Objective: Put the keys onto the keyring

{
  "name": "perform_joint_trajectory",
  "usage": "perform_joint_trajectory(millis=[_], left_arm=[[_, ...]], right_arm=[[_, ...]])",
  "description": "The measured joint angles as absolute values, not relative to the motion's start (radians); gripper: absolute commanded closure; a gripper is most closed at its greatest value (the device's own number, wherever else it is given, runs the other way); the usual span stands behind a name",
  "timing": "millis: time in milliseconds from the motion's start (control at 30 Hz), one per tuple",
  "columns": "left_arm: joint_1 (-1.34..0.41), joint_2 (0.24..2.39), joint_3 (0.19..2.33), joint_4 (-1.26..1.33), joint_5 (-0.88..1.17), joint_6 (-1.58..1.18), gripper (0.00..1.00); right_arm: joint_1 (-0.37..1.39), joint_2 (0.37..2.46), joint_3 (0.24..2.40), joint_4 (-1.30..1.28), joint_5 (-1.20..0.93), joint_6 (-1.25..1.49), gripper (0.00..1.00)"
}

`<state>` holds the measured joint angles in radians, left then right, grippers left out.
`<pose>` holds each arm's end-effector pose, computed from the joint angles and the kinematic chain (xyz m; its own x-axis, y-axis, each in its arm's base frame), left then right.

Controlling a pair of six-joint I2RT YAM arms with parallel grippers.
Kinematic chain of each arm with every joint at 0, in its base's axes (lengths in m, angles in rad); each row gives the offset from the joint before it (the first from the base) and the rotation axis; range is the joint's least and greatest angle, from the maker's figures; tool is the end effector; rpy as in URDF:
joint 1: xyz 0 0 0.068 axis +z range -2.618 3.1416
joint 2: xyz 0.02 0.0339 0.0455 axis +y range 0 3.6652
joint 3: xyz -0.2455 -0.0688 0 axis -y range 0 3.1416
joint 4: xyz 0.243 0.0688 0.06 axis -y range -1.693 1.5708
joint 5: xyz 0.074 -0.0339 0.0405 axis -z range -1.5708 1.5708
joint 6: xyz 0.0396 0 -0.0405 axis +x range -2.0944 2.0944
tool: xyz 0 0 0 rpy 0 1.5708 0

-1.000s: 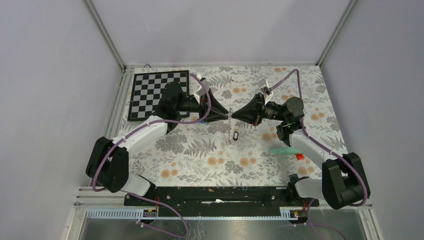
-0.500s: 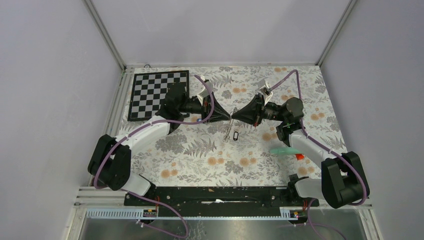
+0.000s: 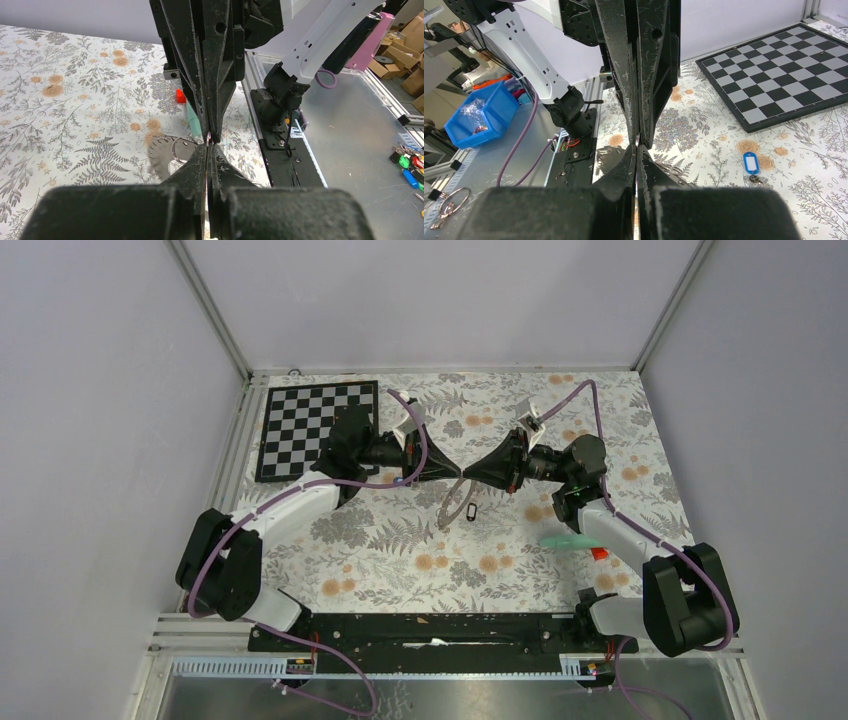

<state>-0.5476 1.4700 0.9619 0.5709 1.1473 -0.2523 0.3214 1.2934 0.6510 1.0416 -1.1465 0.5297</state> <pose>0.2603 -0.2010 0.2976 -0.1954 -0.0010 -0.9807 0.9728 -0.1271 -0.1937 0.2414 0.1184 0.2872 -0.1500 0.1693 -0.9741 -0.9861 0.0461 0.1599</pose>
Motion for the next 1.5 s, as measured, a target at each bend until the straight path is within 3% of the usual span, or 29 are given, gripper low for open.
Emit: perform_joint_trajectory(millis=[100,300,500,700,1000,1500], left_arm=[[-0.547,1.470,0.962,0.569,1.147,-0.250,1.00],[-0.557,1.465,1.031,0.272,1.098,-0.005,1.00],[-0.579,1.441,1.146,-0.153,0.921,0.311,1.00],[-0.581,1.350,1.169,-0.385,0.782,0.443,1.00],[-0.580,1.230,1.166,-0.512,0.712,0.540,1.00],[-0.580,1.210,1.102,-0.576,0.691,0.573,1.00]], right_arm=[[0.321,1.293,0.651,1.038,-1.146,0.522,0.96],[0.313,1.285,0.652,0.907,-1.119,0.418,0.40],[0.300,1.228,0.706,0.542,-1.008,0.139,0.24],[0.300,1.183,0.763,0.272,-0.892,-0.093,0.24],[0.300,1.269,0.821,-0.049,-0.734,-0.342,0.31],[0.351,1.669,0.984,-0.206,-0.558,-0.271,0.41]])
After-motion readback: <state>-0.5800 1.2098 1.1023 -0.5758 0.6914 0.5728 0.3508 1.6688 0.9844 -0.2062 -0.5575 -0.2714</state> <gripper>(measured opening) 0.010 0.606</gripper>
